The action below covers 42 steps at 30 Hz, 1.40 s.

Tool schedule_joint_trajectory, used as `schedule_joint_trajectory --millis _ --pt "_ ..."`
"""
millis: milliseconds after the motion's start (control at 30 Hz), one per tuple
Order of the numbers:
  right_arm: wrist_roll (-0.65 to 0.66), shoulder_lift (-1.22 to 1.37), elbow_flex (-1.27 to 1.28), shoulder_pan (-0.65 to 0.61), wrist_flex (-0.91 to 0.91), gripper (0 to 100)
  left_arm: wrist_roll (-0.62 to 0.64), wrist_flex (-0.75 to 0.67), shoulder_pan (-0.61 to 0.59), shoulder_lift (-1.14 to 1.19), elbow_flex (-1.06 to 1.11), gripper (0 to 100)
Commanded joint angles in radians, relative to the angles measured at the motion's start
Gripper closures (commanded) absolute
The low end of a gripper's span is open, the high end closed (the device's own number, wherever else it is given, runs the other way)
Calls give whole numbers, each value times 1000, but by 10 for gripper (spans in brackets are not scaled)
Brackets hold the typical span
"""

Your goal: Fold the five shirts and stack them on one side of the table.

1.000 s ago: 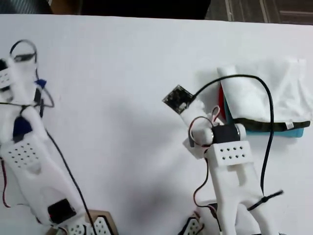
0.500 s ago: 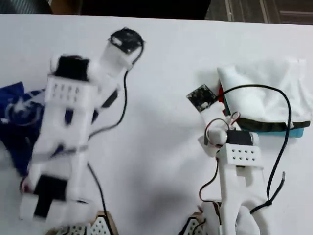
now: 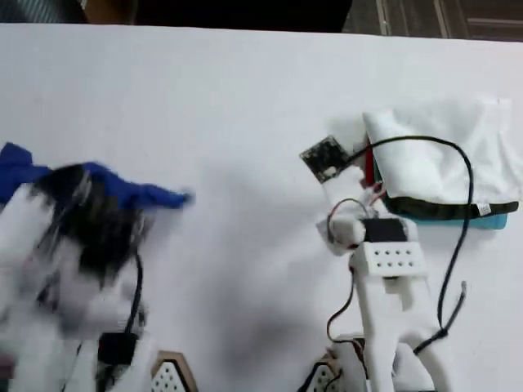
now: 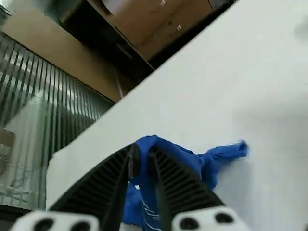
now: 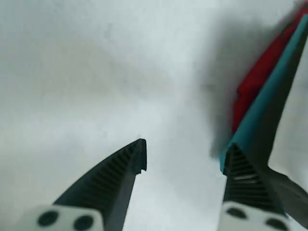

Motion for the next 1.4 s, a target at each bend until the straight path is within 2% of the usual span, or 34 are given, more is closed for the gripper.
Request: schedule_joint_trajectory --millis 0,200,267,367,467,700,833,933,1033,1200,1367 --pt "-29 93 -31 -61 -44 733 52 -91 -8 -81 -2 975" --pt "-44 371 -110 -73 -91 732 48 -97 -15 -110 8 975" --pt "-41 446 -149 -91 -87 731 9 -80 -18 -112 59 975" --pt "-38 518 -193 -133 -58 731 -12 -104 -92 -110 185 975" --pt "-14 518 -224 -208 12 730 -14 -224 -196 -112 357 975" --pt "87 395 -233 -383 170 730 -74 -634 -420 -109 773 975" --pt "114 355 -238 -504 197 730 -74 -752 -555 -109 920 975" --pt "106 354 -249 -581 160 730 -74 -770 -637 -109 969 975" --pt "18 355 -261 -627 87 730 -74 -763 -694 -109 984 975" --pt "-84 410 -318 -725 2 731 -74 -735 -729 -109 983 975" --pt "-164 591 -437 -812 -36 731 -74 -712 -729 -110 980 975"
